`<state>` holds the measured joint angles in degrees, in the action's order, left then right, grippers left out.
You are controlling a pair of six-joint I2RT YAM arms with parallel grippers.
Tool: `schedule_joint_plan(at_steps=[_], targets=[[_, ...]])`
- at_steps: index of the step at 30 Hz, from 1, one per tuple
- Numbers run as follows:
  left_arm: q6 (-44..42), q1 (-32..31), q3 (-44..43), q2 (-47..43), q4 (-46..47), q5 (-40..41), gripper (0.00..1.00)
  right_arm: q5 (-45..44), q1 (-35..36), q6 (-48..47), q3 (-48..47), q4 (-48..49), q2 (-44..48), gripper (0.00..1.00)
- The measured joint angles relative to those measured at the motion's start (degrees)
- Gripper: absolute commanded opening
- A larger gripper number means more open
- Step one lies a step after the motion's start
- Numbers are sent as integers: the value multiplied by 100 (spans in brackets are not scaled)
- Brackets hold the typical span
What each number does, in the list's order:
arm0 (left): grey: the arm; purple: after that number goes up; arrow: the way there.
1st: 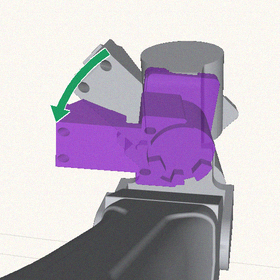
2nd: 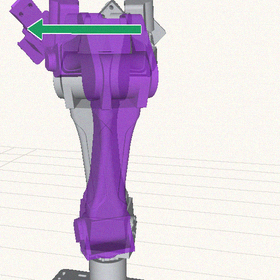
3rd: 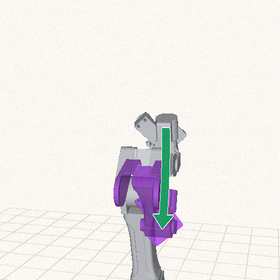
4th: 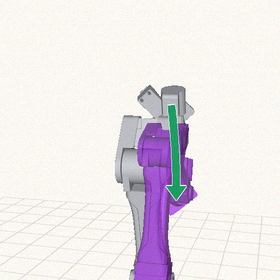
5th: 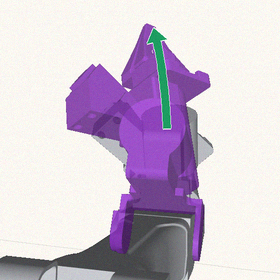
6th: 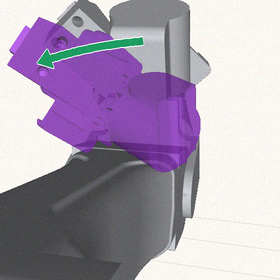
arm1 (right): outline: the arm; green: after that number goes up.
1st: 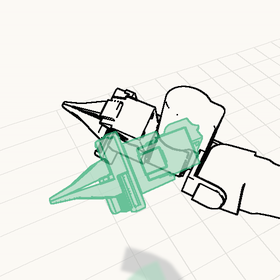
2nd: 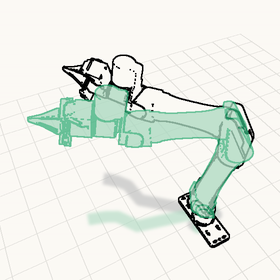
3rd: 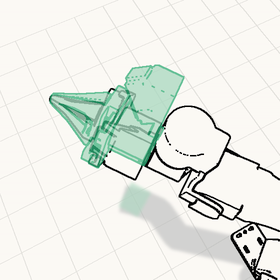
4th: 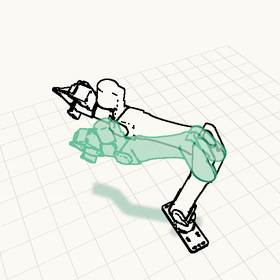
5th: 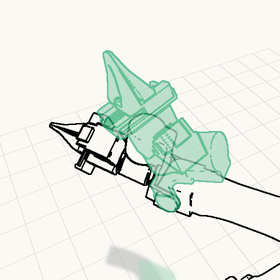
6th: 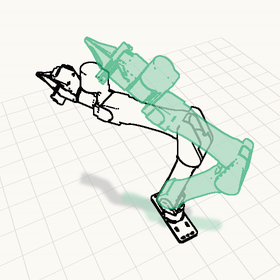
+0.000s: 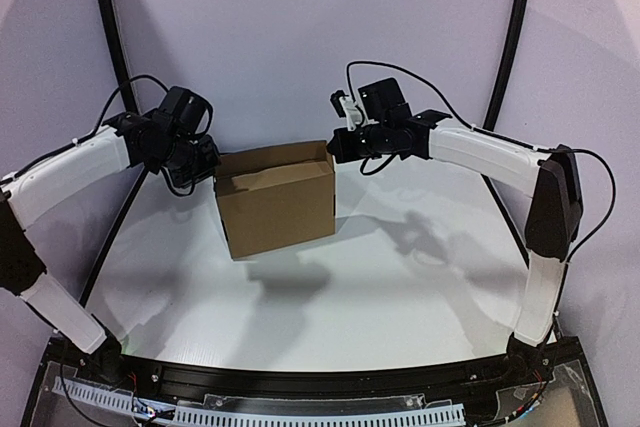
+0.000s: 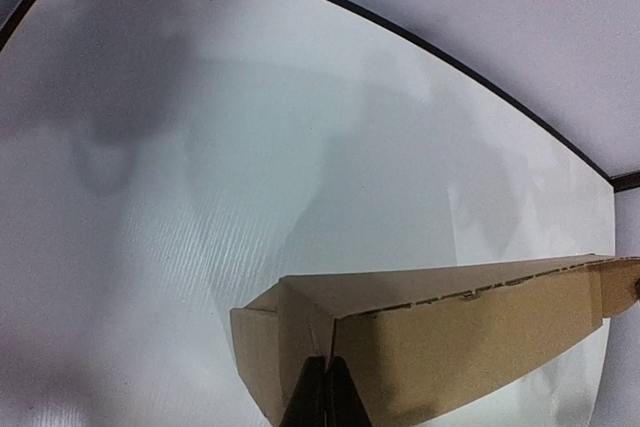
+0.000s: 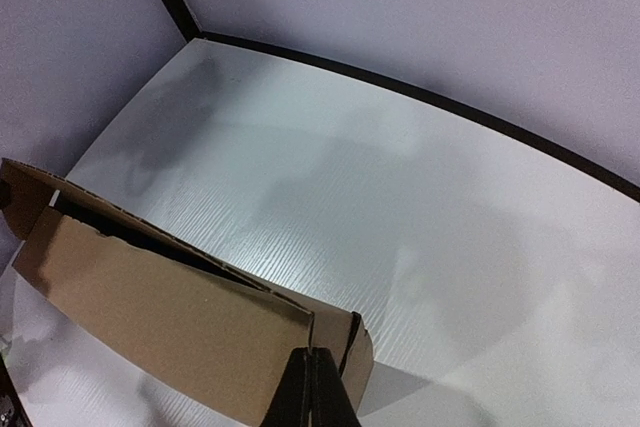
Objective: Fold the paper box
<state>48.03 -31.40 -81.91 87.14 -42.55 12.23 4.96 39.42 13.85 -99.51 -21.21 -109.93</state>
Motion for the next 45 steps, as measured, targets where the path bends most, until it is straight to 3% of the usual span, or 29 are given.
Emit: schedule_joint_plan(at_steps=[11,22,32,45], targets=[[-349,-6,-1763,1001,-1822,29,1,96,0,-298,-72,-159,-2,0],[-511,-6,-2104,1183,-2210,1,1,130,0,-460,-102,-241,-2,0],[-500,-8,-312,193,-497,-50,1,150,0,-411,310,293,102,0],[-434,-174,1668,-799,1806,80,1,257,0,-316,2042,2476,632,0]])
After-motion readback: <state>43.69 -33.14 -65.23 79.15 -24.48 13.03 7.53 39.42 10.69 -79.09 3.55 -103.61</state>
